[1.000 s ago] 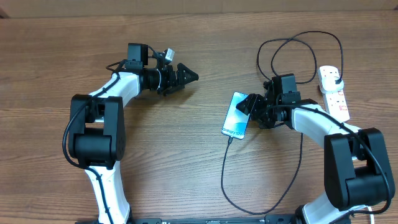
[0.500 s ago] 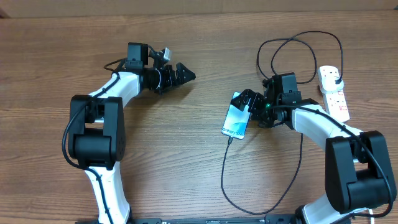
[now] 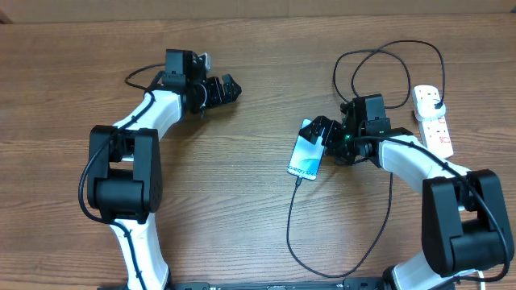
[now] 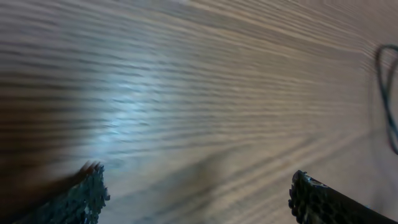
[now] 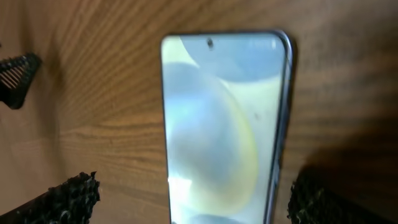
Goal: Plug charger to phone and switch on socket
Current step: 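Open the right gripper to release the phone and lift away, then move the right gripper over the power strip's switch, then press the power strip switch down with the right gripper fingertips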
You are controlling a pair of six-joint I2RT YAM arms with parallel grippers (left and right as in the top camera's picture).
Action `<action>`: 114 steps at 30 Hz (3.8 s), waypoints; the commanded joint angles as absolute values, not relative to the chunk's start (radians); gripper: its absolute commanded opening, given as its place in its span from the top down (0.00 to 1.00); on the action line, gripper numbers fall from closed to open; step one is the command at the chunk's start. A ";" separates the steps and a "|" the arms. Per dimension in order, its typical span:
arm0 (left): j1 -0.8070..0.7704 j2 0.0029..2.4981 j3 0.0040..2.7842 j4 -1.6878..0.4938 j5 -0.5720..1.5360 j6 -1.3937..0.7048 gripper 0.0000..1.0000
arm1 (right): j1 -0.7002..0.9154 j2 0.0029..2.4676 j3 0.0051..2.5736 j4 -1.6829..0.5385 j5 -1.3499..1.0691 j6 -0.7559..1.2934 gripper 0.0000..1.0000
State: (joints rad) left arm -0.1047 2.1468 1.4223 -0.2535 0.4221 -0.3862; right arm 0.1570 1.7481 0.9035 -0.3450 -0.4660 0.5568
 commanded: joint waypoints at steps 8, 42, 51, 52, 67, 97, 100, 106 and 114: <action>-0.099 2.171 1.403 -0.276 0.281 -0.382 0.00 | 0.105 1.581 1.157 -0.832 -0.181 0.467 0.00; -0.099 2.171 1.403 -0.276 0.281 -0.382 0.00 | -0.405 1.650 1.414 -0.862 0.279 0.414 0.00; -0.099 2.171 1.403 -0.276 0.281 -0.382 0.00 | -0.417 1.795 1.414 -0.832 0.324 0.414 0.00; -0.099 2.171 1.403 -0.276 0.281 -0.382 0.00 | -0.419 1.814 1.414 -0.831 0.324 0.414 0.00; -0.099 2.171 1.403 -0.276 0.281 -0.382 0.00 | -0.460 1.932 1.414 -0.760 0.310 0.422 0.00; -0.099 2.171 1.403 -0.276 0.281 -0.382 0.00 | -0.485 2.057 1.452 -0.735 0.174 0.421 0.00; -0.099 2.171 1.403 -0.276 0.281 -0.382 0.00 | -0.506 2.057 1.482 -0.768 0.149 0.421 0.00; -0.099 2.171 1.403 -0.276 0.281 -0.382 0.01 | -0.545 2.057 1.486 -0.772 -0.059 0.417 0.00; -0.099 2.171 1.403 -0.276 0.281 -0.382 0.00 | -0.544 2.057 1.484 -0.808 -0.054 0.417 0.00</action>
State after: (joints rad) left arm -0.1047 2.1464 1.4277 -0.2527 0.3470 -0.3862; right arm -0.5472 2.0388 1.4567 -0.8024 -0.0299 0.4202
